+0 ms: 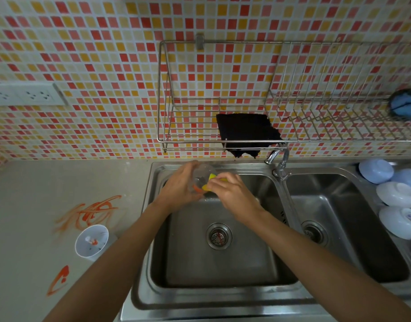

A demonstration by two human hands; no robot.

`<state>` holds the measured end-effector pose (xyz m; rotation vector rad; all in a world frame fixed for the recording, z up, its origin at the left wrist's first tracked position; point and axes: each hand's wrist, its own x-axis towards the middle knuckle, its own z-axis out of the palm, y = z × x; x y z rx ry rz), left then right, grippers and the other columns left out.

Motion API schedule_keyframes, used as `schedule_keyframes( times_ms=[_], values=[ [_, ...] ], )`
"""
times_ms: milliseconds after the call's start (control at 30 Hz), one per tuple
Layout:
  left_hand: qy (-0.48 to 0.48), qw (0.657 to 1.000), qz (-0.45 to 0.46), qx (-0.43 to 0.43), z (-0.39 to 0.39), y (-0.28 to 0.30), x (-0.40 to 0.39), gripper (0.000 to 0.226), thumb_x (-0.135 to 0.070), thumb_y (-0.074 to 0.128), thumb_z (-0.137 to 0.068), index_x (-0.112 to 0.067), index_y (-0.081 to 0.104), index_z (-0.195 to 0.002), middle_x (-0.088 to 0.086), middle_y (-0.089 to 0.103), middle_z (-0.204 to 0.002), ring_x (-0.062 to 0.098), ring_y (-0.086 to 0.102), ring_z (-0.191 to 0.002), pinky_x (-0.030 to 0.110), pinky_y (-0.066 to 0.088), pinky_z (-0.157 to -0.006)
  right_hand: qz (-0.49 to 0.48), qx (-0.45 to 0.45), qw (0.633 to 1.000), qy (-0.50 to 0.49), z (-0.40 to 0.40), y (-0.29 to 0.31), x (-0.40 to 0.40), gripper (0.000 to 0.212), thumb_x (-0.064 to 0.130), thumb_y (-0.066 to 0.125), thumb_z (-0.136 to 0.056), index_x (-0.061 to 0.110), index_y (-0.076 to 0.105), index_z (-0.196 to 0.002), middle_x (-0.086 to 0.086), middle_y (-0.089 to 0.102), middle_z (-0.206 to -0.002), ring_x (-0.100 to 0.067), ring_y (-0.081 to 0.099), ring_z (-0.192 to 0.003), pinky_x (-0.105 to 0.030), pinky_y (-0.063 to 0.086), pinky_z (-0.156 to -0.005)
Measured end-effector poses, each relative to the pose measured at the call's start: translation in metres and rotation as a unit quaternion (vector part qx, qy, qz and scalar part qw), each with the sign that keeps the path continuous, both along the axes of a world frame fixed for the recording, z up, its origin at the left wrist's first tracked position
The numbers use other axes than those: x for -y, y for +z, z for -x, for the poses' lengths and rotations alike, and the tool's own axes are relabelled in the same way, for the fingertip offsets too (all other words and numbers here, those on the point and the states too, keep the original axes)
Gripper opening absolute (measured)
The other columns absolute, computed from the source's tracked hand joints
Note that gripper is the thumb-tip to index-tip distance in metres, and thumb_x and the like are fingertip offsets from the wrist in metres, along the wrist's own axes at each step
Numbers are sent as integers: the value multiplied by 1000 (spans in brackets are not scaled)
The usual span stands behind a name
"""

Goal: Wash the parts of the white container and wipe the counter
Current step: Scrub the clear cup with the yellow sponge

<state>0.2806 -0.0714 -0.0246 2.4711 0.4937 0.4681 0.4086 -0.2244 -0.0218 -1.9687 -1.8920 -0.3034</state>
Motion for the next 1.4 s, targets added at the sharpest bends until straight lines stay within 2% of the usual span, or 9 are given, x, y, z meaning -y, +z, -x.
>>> schedule_keyframes(
  times_ms=[200,367,567,733,900,1100,1200,1333,1400],
  values=[
    [9,998,-52,35,-6,-1,-4,80,-32,85,-69,-20,44,-137,-3,50,-136,14,51,-119,35,52,-94,-3,-202,978,-46,19,1,-10,31,-5,62,-84,8,71,-110,-5,73,-103,-26,56,-97,-42,50,-84],
    [-2,995,-85,58,-11,5,-1,72,-30,83,-71,-17,47,-133,-1,53,-132,12,50,-118,27,50,-90,43,-13,998,-41,0,12,-4,47,-6,72,-64,14,71,-107,1,71,-110,-26,57,-102,-41,46,-78],
    [-8,991,-110,73,-13,0,1,70,-22,85,-70,-13,50,-129,4,54,-132,16,52,-120,27,54,-87,11,-70,996,-56,18,4,-5,45,-8,67,-69,13,72,-109,0,73,-105,-25,57,-98,-40,47,-78],
    [-18,991,-113,71,-12,-5,2,70,-30,84,-71,-11,51,-130,6,54,-130,17,53,-118,23,50,-86,31,-12,997,-73,7,5,0,43,-6,74,-59,12,73,-99,0,73,-99,-26,58,-97,-38,47,-75],
    [-18,993,-91,66,-10,-12,0,73,-30,84,-70,-14,48,-132,4,53,-132,15,52,-118,21,54,-79,19,-145,987,-65,24,-3,-7,39,-7,63,-79,12,72,-111,-1,74,-102,-24,56,-97,-37,46,-82],
    [-14,993,-95,72,-9,-12,1,73,-34,83,-71,-14,49,-132,1,55,-129,11,51,-117,18,46,-89,48,-17,997,-55,2,6,0,41,-5,73,-63,16,74,-98,4,73,-100,-25,59,-95,-38,47,-75],
    [-14,994,-76,73,-8,-11,1,77,-29,86,-68,-16,48,-133,0,54,-130,10,50,-118,22,49,-89,56,-13,998,-13,3,5,0,32,1,74,-71,18,73,-98,7,72,-98,-22,57,-95,-37,48,-76],
    [-12,994,-80,73,-6,-12,4,76,-33,86,-69,-13,49,-132,2,54,-130,10,49,-119,13,42,-90,61,31,997,21,-5,5,4,29,6,75,-73,17,71,-100,4,72,-99,-24,59,-99,-38,50,-76],
    [3,995,-70,71,-9,-10,6,80,-30,87,-67,-14,45,-134,3,52,-133,12,48,-121,21,46,-93,39,58,997,17,-8,7,3,22,8,65,-79,16,70,-98,2,71,-99,-26,60,-98,-37,50,-73]
  ],
)
